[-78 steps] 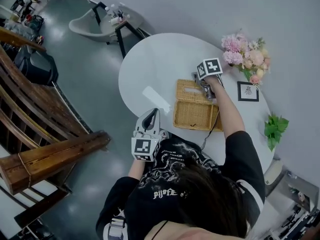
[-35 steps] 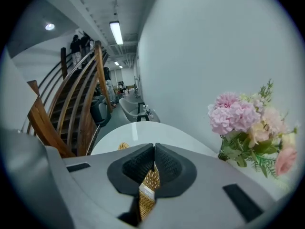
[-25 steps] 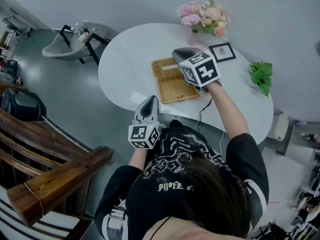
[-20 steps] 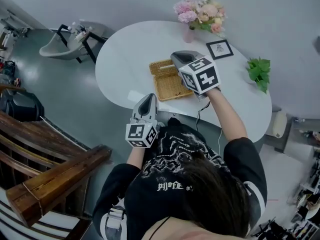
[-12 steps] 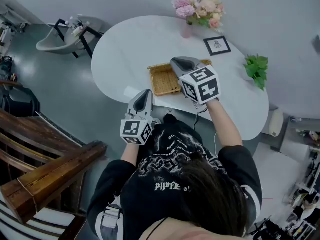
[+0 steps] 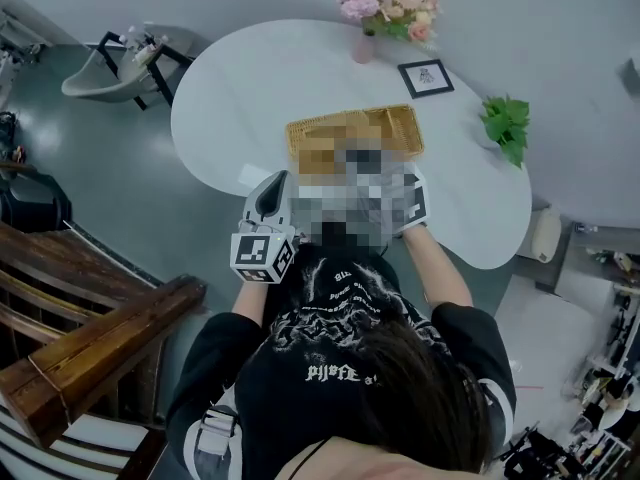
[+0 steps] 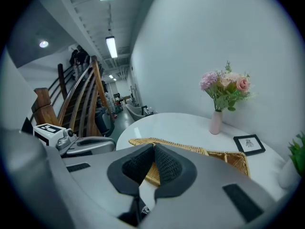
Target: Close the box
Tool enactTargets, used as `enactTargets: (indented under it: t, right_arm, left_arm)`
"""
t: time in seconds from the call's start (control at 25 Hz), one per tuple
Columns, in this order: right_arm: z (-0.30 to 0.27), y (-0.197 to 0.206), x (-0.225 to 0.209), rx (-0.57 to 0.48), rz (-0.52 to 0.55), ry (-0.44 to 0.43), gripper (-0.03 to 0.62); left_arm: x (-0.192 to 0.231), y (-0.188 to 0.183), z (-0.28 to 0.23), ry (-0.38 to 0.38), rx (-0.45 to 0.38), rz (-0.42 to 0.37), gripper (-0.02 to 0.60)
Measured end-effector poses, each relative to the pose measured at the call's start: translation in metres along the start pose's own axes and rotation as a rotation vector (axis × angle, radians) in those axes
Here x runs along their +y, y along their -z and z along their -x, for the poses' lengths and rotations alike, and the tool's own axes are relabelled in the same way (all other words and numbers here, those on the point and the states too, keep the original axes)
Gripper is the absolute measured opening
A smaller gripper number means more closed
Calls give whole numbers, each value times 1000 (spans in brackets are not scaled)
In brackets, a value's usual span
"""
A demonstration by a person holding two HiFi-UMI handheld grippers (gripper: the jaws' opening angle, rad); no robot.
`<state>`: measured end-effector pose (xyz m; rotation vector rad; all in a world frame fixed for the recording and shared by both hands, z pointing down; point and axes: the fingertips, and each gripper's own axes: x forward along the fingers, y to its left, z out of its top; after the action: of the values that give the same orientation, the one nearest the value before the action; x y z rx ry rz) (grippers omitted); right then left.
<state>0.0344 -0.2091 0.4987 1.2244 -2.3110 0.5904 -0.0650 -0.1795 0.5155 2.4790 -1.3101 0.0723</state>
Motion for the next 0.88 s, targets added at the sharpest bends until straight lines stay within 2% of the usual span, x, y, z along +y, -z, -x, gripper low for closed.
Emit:
enactTargets:
  t: [0.36, 0.88]
  right_arm:
    - [-11, 59, 0, 71, -77, 19, 38]
    - [-34, 99, -11, 133, -140, 24, 38]
  left_arm:
    - [-12, 9, 2, 29, 28, -11, 25]
    - [-16, 21, -5, 29, 67, -19, 25]
